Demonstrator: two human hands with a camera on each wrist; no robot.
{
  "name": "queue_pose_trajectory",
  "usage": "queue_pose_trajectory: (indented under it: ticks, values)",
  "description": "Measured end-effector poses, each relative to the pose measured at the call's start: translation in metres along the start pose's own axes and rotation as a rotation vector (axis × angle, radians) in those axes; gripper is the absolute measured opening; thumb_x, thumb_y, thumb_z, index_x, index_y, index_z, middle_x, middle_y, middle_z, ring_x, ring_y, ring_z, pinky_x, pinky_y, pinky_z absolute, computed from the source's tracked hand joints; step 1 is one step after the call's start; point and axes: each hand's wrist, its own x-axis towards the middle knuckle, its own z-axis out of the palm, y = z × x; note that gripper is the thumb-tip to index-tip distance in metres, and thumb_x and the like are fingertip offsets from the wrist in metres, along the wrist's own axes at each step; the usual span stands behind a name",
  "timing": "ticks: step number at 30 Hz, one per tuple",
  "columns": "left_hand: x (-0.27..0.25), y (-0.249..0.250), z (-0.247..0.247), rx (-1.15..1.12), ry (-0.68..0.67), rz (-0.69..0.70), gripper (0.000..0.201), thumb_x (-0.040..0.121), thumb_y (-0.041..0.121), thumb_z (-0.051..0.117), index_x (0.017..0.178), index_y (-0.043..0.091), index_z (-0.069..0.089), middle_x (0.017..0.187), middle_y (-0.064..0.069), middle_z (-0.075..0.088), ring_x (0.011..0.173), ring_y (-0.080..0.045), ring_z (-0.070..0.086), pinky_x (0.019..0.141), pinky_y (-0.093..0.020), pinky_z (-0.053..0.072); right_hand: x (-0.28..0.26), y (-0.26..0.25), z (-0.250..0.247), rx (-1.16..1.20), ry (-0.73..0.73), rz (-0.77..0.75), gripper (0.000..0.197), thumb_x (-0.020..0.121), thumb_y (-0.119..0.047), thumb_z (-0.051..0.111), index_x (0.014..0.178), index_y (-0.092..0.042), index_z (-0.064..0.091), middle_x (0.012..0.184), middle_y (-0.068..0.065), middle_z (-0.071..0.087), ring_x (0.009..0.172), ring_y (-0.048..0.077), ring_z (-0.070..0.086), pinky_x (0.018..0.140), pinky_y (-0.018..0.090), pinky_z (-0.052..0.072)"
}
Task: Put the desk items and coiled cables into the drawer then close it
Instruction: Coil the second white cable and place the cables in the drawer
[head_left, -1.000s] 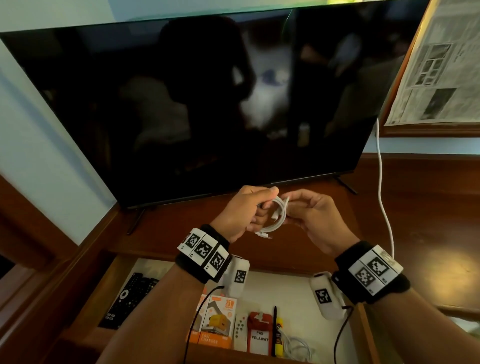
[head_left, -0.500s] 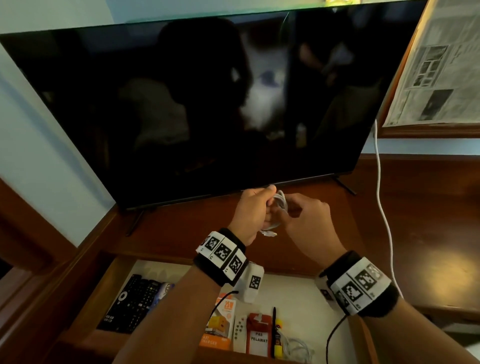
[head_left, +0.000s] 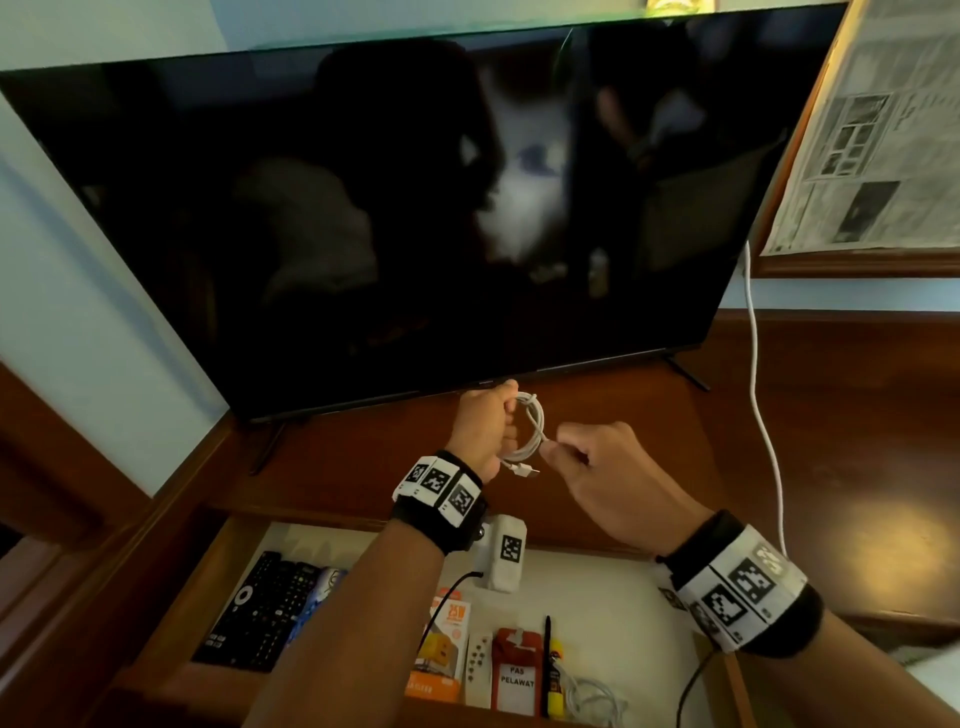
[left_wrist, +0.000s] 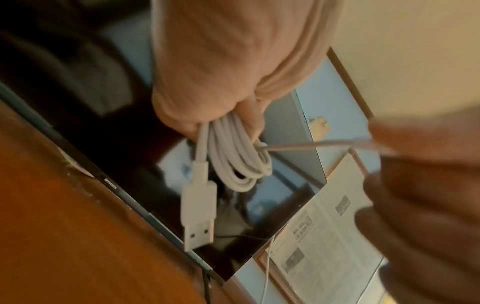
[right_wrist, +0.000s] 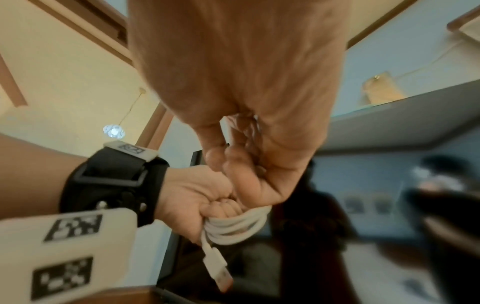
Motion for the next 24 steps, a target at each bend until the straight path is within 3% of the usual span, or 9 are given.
queue_pose_trajectory:
  ticks: [2, 4, 6, 8, 11, 14, 16, 19, 24]
  values:
    - [-0.001, 0.005, -0.007, -0.069, -0.064, -0.032, 0.047, 0.107, 0.03, 0.052, 0.063, 0.017, 0.043, 0.047, 0.008, 0.033, 0.034, -0.006, 0.027, 0.033, -0.018, 0.02, -0.001, 0.006, -0.008, -0.059, 0.012, 0.031, 0.037, 0.105, -0.029, 0.052, 0.072, -0.011, 0.055, 0.057, 0.0, 0.049, 0.044, 0.01, 0.033, 0.043, 0.024, 0.033]
    - [-0.005, 0.011, -0.013, -0.1, -0.143, -0.042, 0.046, 0.108, 0.03, 0.049, 0.064, 0.016, 0.044, 0.049, 0.007, 0.029, 0.036, -0.006, 0.024, 0.034, -0.018, 0.018, 0.002, 0.014, -0.015, -0.184, 0.058, 0.021, 0.031, 0.104, -0.028, 0.053, 0.079, -0.014, 0.064, 0.066, -0.001, 0.059, 0.049, 0.013, 0.046, 0.049, 0.026, 0.047]
    - [-0.01, 0.014, -0.016, -0.094, -0.219, -0.038, 0.046, 0.109, 0.029, 0.047, 0.065, 0.016, 0.045, 0.05, 0.008, 0.03, 0.037, -0.005, 0.024, 0.036, -0.017, 0.018, 0.005, 0.021, -0.02, -0.265, 0.158, -0.063, 0.021, 0.102, -0.014, 0.055, 0.11, -0.015, 0.075, 0.089, -0.001, 0.071, 0.07, 0.013, 0.065, 0.066, 0.031, 0.059]
    - [-0.015, 0.017, -0.019, -0.093, -0.28, -0.033, 0.046, 0.11, 0.03, 0.045, 0.066, 0.017, 0.046, 0.051, 0.008, 0.03, 0.039, -0.004, 0.024, 0.036, -0.017, 0.018, 0.01, 0.027, -0.023, -0.351, 0.203, -0.185, 0.035, 0.098, -0.001, 0.055, 0.127, -0.011, 0.069, 0.098, 0.001, 0.07, 0.08, 0.015, 0.065, 0.069, 0.035, 0.059]
    - [-0.02, 0.022, -0.021, -0.121, -0.369, -0.04, 0.046, 0.11, 0.03, 0.044, 0.066, 0.017, 0.047, 0.051, 0.009, 0.028, 0.039, -0.003, 0.024, 0.036, -0.016, 0.018, 0.017, 0.033, -0.024, -0.683, 0.257, -0.307, 0.035, 0.087, -0.003, 0.057, 0.116, -0.016, 0.072, 0.114, 0.007, 0.072, 0.101, 0.025, 0.06, 0.082, 0.042, 0.055]
    - [-0.027, 0.027, -0.019, -0.133, -0.437, -0.053, 0.046, 0.111, 0.03, 0.042, 0.067, 0.017, 0.046, 0.051, 0.009, 0.027, 0.039, -0.003, 0.024, 0.035, -0.016, 0.019, 0.021, 0.04, -0.021, -0.87, 0.422, -0.376, 0.038, 0.076, 0.001, 0.065, 0.106, -0.02, 0.071, 0.132, 0.013, 0.061, 0.122, 0.035, 0.046, 0.099, 0.049, 0.037]
    - [-0.031, 0.029, -0.016, -0.146, -0.463, -0.054, 0.045, 0.111, 0.03, 0.042, 0.067, 0.017, 0.045, 0.051, 0.009, 0.027, 0.038, -0.003, 0.024, 0.035, -0.016, 0.019, 0.024, 0.043, -0.012, -0.765, 0.511, -0.376, 0.041, 0.075, 0.009, 0.067, 0.108, -0.015, 0.071, 0.121, 0.011, 0.058, 0.112, 0.03, 0.043, 0.091, 0.039, 0.036]
    - [-0.033, 0.032, -0.012, -0.14, -0.481, -0.014, 0.046, 0.111, 0.031, 0.041, 0.067, 0.017, 0.045, 0.051, 0.009, 0.028, 0.038, -0.003, 0.023, 0.036, -0.017, 0.018, 0.029, 0.041, 0.007, -0.22, 0.498, -0.277, 0.027, 0.092, 0.008, 0.061, 0.109, -0.01, 0.071, 0.106, 0.002, 0.058, 0.096, 0.016, 0.053, 0.079, 0.025, 0.047]
    - [-0.034, 0.036, -0.008, -0.001, -0.425, 0.151, 0.046, 0.111, 0.03, 0.044, 0.067, 0.016, 0.044, 0.054, 0.004, 0.026, 0.038, -0.005, 0.022, 0.038, -0.021, 0.015, 0.02, 0.026, 0.021, 0.569, 0.403, -0.038, 0.02, 0.095, 0.004, 0.062, 0.106, -0.008, 0.073, 0.094, 0.006, 0.078, 0.088, 0.021, 0.074, 0.079, 0.027, 0.059]
